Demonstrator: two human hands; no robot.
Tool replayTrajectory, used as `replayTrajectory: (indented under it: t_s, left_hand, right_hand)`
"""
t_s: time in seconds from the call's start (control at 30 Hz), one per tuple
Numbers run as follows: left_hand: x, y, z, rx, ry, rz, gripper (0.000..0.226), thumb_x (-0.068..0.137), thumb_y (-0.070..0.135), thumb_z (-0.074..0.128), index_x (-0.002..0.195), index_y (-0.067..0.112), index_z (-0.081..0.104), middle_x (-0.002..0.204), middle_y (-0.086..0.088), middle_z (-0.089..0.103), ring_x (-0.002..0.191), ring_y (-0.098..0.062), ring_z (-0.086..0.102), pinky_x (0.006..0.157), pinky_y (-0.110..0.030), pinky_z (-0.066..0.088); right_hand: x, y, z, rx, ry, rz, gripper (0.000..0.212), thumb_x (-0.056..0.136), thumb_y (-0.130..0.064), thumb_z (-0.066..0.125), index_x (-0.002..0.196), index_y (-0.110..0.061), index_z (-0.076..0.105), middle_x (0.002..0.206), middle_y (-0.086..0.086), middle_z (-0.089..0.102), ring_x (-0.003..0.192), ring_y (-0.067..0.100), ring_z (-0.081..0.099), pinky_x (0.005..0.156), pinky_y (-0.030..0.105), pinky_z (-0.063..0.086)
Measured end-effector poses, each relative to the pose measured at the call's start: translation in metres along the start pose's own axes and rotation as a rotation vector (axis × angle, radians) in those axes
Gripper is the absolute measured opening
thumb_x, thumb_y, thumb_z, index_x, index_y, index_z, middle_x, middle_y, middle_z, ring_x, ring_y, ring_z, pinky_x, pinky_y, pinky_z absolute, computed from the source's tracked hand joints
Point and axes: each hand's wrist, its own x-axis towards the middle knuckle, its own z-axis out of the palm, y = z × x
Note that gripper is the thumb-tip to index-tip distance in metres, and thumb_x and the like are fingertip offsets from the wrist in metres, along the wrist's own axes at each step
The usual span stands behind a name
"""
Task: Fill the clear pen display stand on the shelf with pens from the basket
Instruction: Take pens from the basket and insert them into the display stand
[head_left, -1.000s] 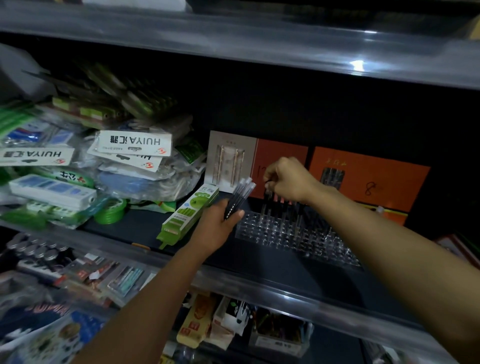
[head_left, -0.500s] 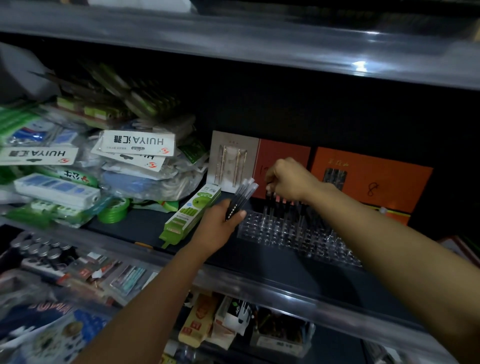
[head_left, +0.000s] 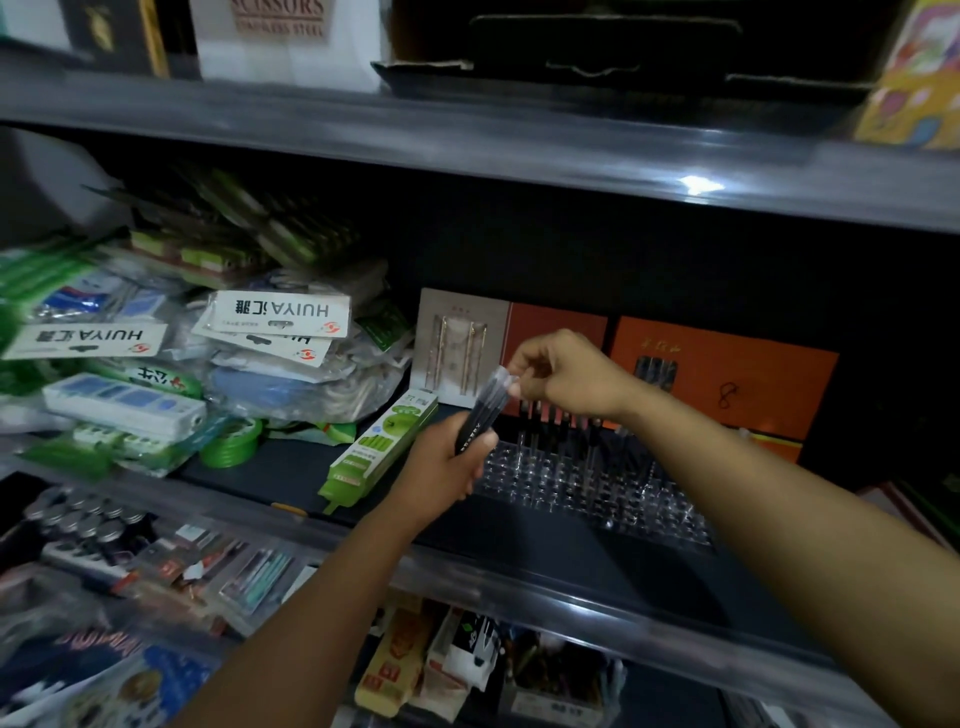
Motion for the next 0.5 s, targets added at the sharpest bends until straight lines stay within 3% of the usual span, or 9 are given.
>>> replayTrajectory:
  t_s: [0.07, 0.13, 0.23, 0.37, 0.5]
  left_hand:
    - [-0.001, 0.001, -0.001, -0.001, -0.009, -0.006, 0.013, 0.096, 0.021, 0.052, 0.089, 0.01, 0.054, 0.06, -0.001, 0.055, 0.045, -0.008, 0.05, 0.043, -0.02, 0.043]
    - [-0.002, 0.002, -0.002, -0.003, -0.015, -0.014, 0.014, 0.095, 0.022, 0.052, 0.084, 0.015, 0.053, 0.06, 0.0, 0.055, 0.044, -0.008, 0.051, 0.043, -0.021, 0.044]
    - [-0.001, 0.002, -0.005, 0.014, 0.002, -0.021, 0.017, 0.095, 0.024, 0.053, 0.078, 0.021, 0.051, 0.058, 0.001, 0.056, 0.043, -0.007, 0.052, 0.043, -0.023, 0.044]
    - [0.001, 0.001, -0.009, 0.058, 0.033, -0.011, 0.02, 0.095, 0.025, 0.053, 0.075, 0.027, 0.051, 0.057, 0.0, 0.057, 0.042, -0.009, 0.053, 0.041, -0.024, 0.044]
    - [-0.003, -0.01, -0.018, 0.085, 0.058, -0.058, 0.016, 0.095, 0.025, 0.052, 0.079, 0.025, 0.052, 0.057, -0.002, 0.055, 0.039, -0.005, 0.048, 0.039, -0.019, 0.04]
  right_hand:
    - [-0.004, -0.004, -0.001, 0.047, -0.011, 0.021, 0.006, 0.087, -0.012, 0.07, 0.088, -0.007, 0.068, 0.067, -0.007, 0.062, 0.051, -0.001, 0.055, 0.048, 0.017, 0.045]
    - [-0.006, -0.007, -0.005, 0.104, -0.017, 0.049, 0.008, 0.086, -0.011, 0.07, 0.088, -0.003, 0.067, 0.065, -0.003, 0.061, 0.049, 0.005, 0.053, 0.043, 0.019, 0.043]
    - [-0.006, -0.01, -0.009, 0.19, -0.001, 0.077, 0.006, 0.083, -0.003, 0.068, 0.087, 0.002, 0.066, 0.067, 0.005, 0.062, 0.054, 0.015, 0.055, 0.048, 0.026, 0.046]
    - [-0.003, -0.013, -0.011, 0.258, 0.069, 0.108, 0.006, 0.082, 0.004, 0.065, 0.087, 0.007, 0.064, 0.059, -0.003, 0.066, 0.05, 0.007, 0.057, 0.051, 0.026, 0.044]
    - [0.005, -0.01, -0.024, 0.179, 0.21, 0.125, 0.007, 0.079, 0.001, 0.068, 0.076, -0.005, 0.065, 0.072, 0.005, 0.063, 0.066, 0.013, 0.055, 0.062, 0.024, 0.044]
